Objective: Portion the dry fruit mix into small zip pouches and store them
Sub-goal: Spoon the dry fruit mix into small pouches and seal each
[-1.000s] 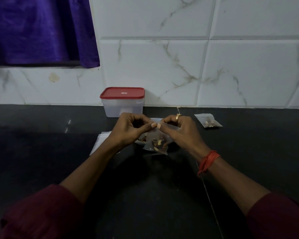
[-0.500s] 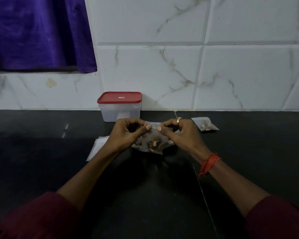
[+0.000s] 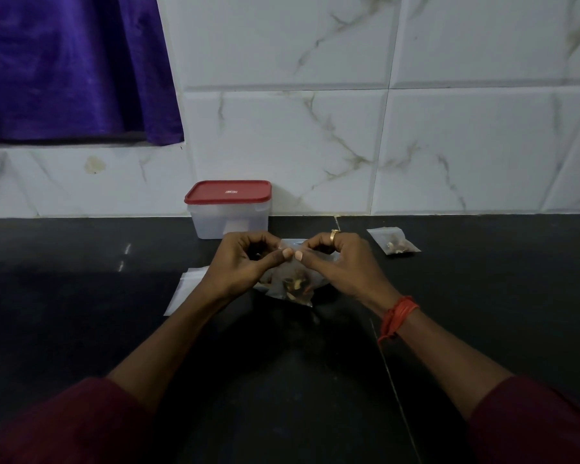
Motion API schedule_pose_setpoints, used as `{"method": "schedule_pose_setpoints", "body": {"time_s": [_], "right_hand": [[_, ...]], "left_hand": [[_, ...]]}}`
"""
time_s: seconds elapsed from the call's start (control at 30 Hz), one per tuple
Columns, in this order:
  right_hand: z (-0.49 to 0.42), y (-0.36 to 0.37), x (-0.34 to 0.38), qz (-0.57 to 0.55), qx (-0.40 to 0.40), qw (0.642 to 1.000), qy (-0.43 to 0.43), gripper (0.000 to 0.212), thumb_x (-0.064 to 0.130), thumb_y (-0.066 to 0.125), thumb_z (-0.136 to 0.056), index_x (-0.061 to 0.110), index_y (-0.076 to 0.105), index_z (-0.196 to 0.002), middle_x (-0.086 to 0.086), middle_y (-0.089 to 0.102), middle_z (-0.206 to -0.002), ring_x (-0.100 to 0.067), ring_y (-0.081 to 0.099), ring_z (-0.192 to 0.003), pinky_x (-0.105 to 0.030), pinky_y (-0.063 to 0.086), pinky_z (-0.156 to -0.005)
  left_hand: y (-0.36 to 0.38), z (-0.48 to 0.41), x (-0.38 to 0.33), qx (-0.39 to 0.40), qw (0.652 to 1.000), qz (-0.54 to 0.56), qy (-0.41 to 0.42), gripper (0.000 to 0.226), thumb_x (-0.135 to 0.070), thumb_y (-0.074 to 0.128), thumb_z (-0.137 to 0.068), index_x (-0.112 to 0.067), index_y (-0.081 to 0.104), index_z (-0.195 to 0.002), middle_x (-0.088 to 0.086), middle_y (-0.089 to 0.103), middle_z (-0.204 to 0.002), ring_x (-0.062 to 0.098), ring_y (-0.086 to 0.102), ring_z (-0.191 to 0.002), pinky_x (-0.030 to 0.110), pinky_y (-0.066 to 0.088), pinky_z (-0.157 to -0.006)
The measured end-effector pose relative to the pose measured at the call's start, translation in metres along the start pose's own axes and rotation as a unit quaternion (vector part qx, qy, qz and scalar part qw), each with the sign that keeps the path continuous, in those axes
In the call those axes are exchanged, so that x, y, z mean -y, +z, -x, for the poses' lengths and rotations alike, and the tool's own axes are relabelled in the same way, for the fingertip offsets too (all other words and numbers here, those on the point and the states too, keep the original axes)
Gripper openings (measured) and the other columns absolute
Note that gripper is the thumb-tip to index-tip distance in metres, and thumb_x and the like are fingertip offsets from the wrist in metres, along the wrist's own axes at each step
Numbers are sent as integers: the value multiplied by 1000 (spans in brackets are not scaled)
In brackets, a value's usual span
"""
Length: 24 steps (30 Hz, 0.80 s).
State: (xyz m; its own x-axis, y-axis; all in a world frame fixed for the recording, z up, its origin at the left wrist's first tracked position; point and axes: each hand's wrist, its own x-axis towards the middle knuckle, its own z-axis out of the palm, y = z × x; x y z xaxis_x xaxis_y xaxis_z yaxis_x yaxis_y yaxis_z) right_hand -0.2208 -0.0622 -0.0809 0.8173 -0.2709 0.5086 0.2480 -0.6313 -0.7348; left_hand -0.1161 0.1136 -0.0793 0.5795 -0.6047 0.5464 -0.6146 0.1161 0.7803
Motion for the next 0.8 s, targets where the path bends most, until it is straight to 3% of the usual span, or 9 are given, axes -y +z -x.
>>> {"method": "schedule_pose_setpoints", "body": {"time_s": [0.13, 0.27, 0.4, 0.57, 0.7, 0.8], "right_hand": [[-1, -3, 1, 5, 1, 1000, -8, 12, 28, 79, -85, 19, 78, -92, 9, 76, -88, 1, 69, -88, -7, 47, -78], [-3, -8, -1, 28, -2, 1000, -13, 7, 31, 79, -83, 25, 78, -86, 16, 72, -76, 0, 68, -77, -12, 49, -78], [-5, -16, -7, 5, -3, 1000, 0, 11, 29, 82, -81, 19, 79, -85, 5, 73, -70, -15, 70, -68, -26, 58, -70], [-6, -23, -13, -8, 10, 1000, 11, 24, 43, 82, -76, 21, 79, -85, 4, 77, -77, -13, 73, -75, -40, 61, -78], [-6, -24, -6, -88, 2, 996, 3, 27, 44, 77, -73, 21, 78, -86, 1, 78, -84, -18, 74, -84, -35, 60, -82], [-8, -26, -5, -123, -5, 992, 1, 24, 41, 76, -76, 21, 77, -89, 2, 78, -89, -14, 73, -89, -28, 57, -83]], "left_hand": [[-1, 1, -1, -8, 1000, 18, -16, 16, -25, 75, -80, -10, 75, -87, 10, 75, -86, 31, 72, -82, 42, 59, -72], [-4, 0, 2, -11, 999, 36, -32, 16, -24, 75, -79, -9, 75, -86, 7, 75, -85, 20, 71, -80, 31, 59, -72], [-11, 0, 6, -28, 998, 47, -37, 22, -23, 75, -79, -2, 74, -87, 4, 74, -81, 12, 69, -77, 21, 55, -68], [-12, 1, 8, -32, 996, 61, -50, 24, -24, 73, -82, -3, 72, -91, 2, 75, -86, 16, 71, -85, 24, 56, -71], [-12, 1, 8, -8, 993, 97, -67, 32, -33, 80, -79, -12, 67, -100, 1, 75, -100, 18, 71, -99, 32, 60, -81], [-4, 4, 0, 24, 995, 48, -82, 50, -21, 88, -71, -17, 65, -114, -1, 76, -107, 16, 73, -100, 32, 60, -83]]}}
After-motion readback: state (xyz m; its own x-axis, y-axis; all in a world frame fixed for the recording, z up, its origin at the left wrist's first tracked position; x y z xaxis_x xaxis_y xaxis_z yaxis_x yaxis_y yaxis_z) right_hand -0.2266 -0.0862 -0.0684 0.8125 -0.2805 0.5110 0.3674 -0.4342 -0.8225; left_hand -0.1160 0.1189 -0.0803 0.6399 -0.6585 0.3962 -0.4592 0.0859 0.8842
